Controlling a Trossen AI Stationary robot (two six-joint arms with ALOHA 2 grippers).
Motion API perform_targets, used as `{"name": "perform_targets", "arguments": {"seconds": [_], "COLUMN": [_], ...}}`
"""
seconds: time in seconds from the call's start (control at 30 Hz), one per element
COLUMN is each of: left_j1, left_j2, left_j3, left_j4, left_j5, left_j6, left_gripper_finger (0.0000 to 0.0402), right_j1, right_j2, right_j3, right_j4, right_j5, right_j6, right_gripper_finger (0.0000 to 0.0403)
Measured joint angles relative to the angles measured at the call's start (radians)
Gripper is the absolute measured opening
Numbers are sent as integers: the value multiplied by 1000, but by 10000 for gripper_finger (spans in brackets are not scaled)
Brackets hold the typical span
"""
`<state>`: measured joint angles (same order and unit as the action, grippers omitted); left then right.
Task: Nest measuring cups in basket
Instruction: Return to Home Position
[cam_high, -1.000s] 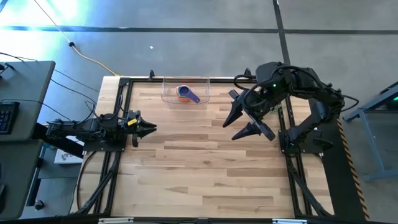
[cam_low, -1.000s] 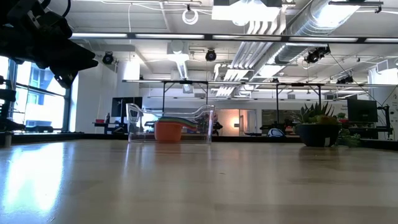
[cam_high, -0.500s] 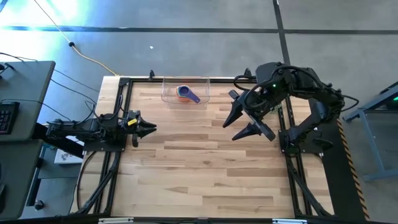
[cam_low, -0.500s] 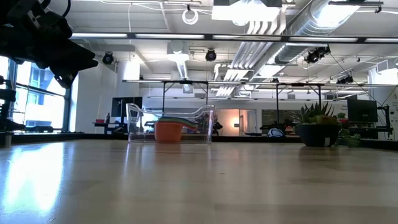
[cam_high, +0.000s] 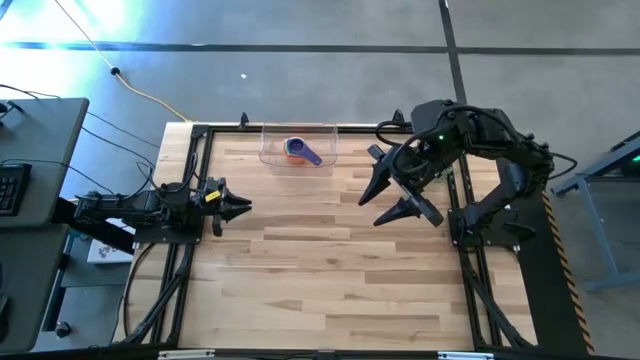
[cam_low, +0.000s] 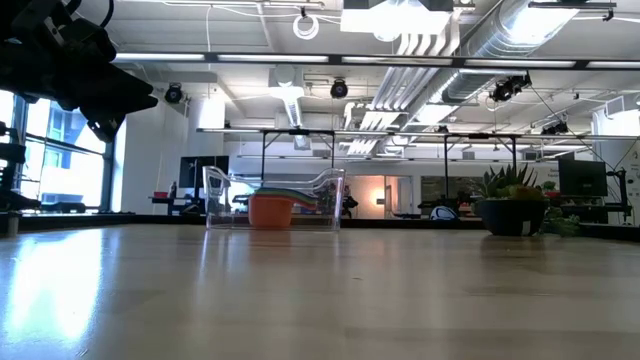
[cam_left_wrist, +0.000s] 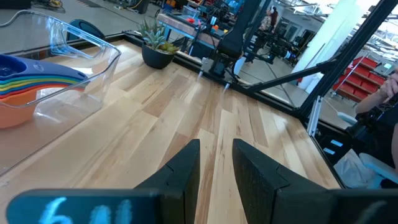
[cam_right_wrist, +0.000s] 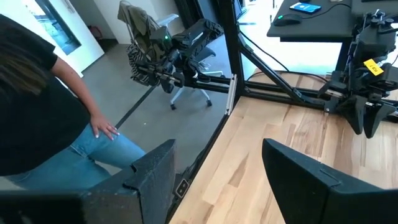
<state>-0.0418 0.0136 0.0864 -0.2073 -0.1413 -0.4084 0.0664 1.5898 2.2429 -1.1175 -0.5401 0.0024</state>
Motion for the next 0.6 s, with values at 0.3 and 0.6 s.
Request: {"name": "perform_targets", "arguments": {"seconds": [0.3, 0.6], "left_j1": [0, 0], "left_j2": [0, 0], "left_j3": [0, 0], "left_j4": [0, 0], "left_j5": [0, 0], "left_j6": [0, 0], "left_gripper_finger": [85, 85], "right_j1": [0, 1], "right_j2": [0, 0], "right_j3": [0, 0], "right_j4": [0, 0], "right_j5": [0, 1], "right_j6": [0, 16], "right_gripper_finger": [229, 229]}}
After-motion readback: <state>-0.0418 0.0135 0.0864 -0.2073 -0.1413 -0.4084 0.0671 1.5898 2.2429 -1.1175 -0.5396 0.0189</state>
